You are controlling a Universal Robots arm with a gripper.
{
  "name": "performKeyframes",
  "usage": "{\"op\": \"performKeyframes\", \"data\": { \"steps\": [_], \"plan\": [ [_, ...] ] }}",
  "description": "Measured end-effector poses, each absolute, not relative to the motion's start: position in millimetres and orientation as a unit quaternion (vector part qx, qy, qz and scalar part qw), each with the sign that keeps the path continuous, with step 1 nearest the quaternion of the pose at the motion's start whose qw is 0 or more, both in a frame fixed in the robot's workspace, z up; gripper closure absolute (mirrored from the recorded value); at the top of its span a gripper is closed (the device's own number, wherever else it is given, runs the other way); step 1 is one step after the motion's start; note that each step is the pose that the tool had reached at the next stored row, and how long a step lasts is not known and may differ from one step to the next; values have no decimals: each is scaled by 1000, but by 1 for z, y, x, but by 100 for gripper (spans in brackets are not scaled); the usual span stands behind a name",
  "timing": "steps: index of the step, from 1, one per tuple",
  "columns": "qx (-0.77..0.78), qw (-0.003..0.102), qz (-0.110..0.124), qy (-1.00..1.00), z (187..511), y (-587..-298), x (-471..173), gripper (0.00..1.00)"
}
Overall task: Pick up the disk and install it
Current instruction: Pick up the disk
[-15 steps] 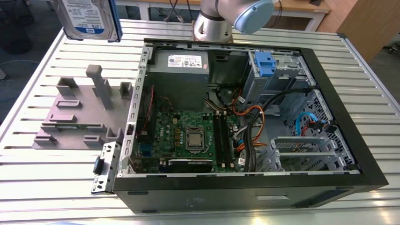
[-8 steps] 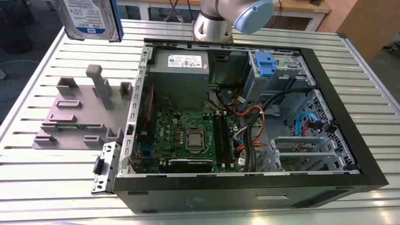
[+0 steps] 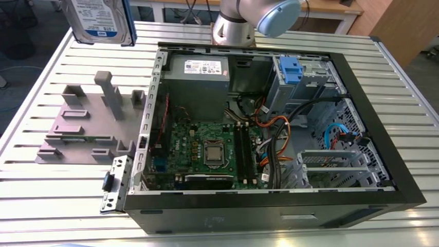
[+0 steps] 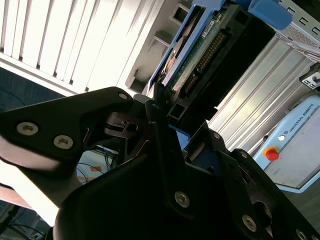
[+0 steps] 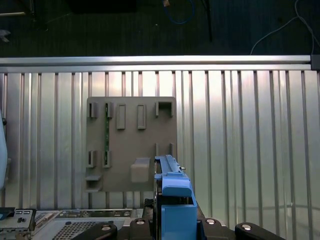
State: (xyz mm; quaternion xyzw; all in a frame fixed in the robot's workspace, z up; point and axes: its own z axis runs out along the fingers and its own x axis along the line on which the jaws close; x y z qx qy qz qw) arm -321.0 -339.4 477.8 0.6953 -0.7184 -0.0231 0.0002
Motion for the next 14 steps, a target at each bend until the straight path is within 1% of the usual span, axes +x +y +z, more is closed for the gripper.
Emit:
{"op": "performKeyframes", "data": {
  "steps": [14],
  "plan": [
    [695,0,-23,-718,478,-339,-316,63]
  ]
}}
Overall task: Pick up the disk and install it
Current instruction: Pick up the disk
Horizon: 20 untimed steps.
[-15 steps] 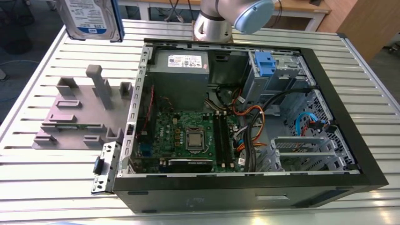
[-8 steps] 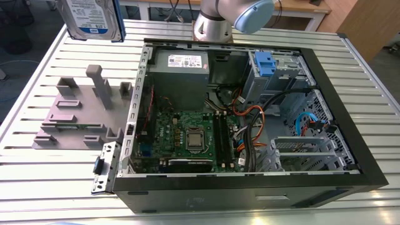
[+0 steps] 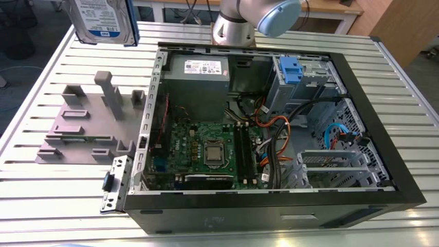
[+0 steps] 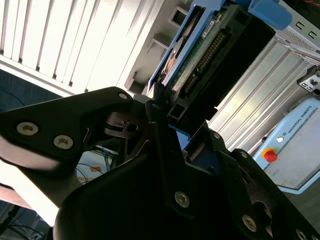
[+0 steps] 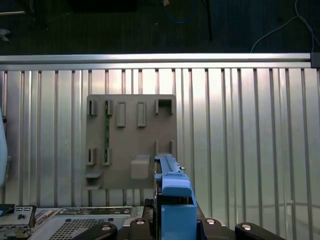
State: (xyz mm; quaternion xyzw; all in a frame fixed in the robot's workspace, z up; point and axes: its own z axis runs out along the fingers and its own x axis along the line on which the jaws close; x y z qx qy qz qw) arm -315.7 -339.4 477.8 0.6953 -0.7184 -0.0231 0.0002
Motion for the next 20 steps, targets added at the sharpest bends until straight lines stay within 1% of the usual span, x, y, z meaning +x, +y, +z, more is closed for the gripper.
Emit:
{"op": "performKeyframes", "data": {
  "steps": [20],
  "plan": [
    [695,0,-23,-718,478,-339,-308,63]
  ]
}}
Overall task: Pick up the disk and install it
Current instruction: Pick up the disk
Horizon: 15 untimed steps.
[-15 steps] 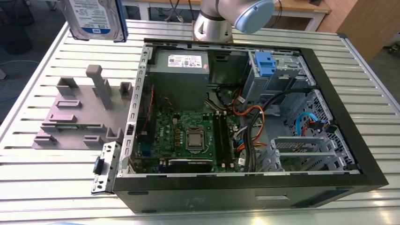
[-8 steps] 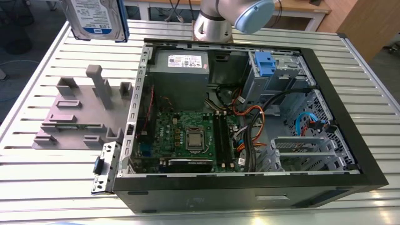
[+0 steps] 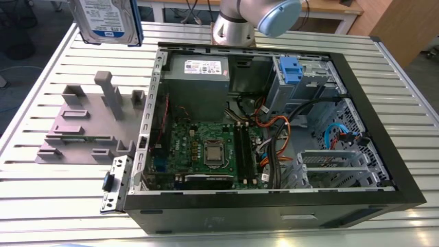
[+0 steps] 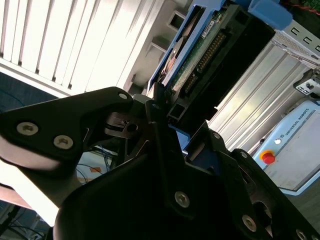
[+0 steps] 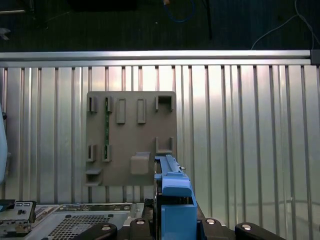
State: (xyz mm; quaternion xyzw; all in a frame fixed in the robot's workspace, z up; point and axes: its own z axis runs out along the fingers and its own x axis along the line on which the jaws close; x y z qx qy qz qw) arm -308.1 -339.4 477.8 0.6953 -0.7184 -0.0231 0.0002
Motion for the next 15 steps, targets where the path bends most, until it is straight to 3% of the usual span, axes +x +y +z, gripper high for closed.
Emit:
{"op": "performKeyframes", "data": {
  "steps": [15],
  "plan": [
    [695,0,-23,-718,478,-339,-303,63]
  ]
}}
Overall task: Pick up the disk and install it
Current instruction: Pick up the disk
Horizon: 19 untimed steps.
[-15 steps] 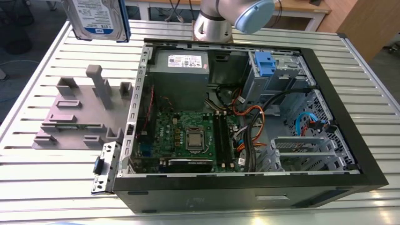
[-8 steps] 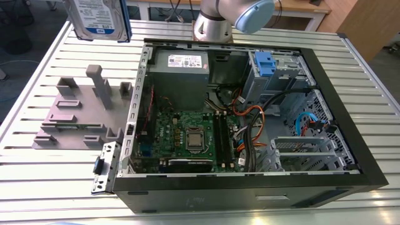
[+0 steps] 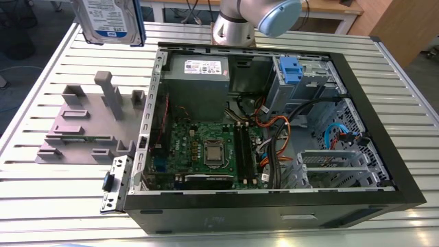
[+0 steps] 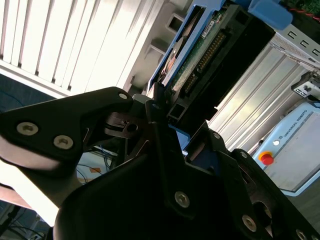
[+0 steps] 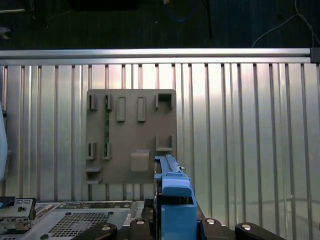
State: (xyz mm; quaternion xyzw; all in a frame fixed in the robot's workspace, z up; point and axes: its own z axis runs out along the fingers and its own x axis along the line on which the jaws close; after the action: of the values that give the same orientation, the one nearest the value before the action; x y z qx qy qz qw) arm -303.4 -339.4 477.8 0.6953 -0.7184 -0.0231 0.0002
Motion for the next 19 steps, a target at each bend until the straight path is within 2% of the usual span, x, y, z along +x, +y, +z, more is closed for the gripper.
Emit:
{"op": "performKeyframes", "data": {
  "steps": [19],
  "plan": [
    [695,0,-23,-718,478,-339,-298,63]
  ]
}}
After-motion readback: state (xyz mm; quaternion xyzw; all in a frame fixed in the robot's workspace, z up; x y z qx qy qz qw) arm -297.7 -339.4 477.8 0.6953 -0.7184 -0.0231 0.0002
